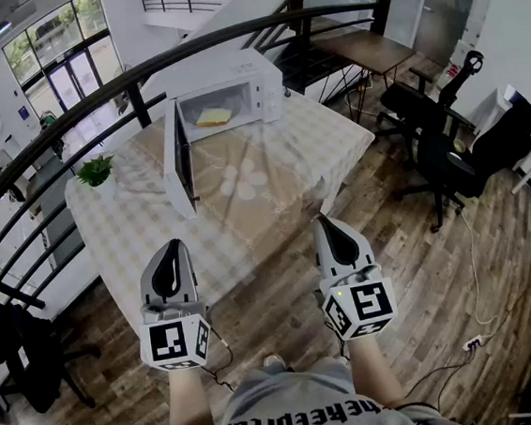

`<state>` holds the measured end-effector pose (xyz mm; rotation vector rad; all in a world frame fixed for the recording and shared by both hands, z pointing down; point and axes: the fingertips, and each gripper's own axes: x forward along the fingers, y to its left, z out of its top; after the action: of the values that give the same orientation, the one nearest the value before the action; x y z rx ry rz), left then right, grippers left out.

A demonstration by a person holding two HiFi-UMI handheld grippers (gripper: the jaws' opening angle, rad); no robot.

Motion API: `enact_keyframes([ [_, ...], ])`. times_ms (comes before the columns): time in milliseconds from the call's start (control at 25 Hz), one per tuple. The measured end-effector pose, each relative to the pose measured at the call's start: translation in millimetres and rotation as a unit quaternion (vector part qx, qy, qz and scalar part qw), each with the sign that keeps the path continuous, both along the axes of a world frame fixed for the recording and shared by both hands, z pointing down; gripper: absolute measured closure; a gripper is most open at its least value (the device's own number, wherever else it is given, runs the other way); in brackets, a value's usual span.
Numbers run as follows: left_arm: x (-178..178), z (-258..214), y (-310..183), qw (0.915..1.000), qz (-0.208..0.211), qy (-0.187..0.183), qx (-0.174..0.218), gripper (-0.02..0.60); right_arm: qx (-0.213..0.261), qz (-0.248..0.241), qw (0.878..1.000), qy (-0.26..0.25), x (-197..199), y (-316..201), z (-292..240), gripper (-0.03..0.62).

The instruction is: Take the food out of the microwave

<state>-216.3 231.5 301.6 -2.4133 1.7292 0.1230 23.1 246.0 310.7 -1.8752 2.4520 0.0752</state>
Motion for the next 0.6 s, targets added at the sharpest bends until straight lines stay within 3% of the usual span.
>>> enact_keyframes([
  [600,-9.6,-4.3,-0.3,1.0000,-0.004,0.006,0.003,0.567,0.006,-0.001,1.000,-0.011,-7.3,0.2,-1.9,0.589],
])
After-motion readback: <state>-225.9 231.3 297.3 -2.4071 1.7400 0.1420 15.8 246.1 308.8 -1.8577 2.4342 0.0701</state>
